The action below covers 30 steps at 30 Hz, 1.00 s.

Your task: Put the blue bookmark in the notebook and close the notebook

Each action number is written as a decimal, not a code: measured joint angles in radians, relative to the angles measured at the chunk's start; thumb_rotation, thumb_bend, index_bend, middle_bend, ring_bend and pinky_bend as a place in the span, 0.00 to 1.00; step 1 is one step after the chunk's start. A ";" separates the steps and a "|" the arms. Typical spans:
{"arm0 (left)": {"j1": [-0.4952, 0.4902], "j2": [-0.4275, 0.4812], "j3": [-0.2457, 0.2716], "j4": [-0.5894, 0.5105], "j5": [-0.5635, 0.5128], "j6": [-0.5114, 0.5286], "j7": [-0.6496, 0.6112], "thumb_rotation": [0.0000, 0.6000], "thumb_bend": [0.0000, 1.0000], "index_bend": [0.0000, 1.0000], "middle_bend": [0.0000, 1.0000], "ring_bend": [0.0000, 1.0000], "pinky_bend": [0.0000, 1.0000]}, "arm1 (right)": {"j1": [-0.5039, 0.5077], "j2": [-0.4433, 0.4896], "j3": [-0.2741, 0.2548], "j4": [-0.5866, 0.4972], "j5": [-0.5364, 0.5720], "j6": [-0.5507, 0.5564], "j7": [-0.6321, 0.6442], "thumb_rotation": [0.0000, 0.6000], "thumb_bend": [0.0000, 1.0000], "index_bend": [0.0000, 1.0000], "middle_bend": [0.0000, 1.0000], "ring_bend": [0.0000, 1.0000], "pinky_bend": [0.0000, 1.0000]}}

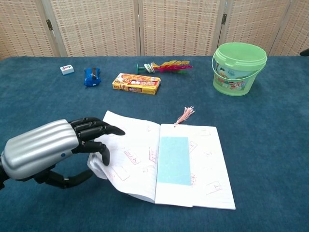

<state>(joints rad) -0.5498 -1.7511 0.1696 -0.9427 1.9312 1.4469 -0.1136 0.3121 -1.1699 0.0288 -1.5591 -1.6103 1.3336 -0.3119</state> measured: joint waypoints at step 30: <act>0.017 0.085 -0.006 -0.087 0.027 0.093 0.109 1.00 0.55 0.58 0.20 0.17 0.16 | 0.000 -0.011 0.006 0.016 -0.024 0.019 0.022 1.00 0.27 0.07 0.09 0.00 0.00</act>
<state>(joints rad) -0.5332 -1.6661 0.1635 -1.0294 1.9579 1.5399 -0.0051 0.3121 -1.1805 0.0344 -1.5429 -1.6343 1.3529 -0.2896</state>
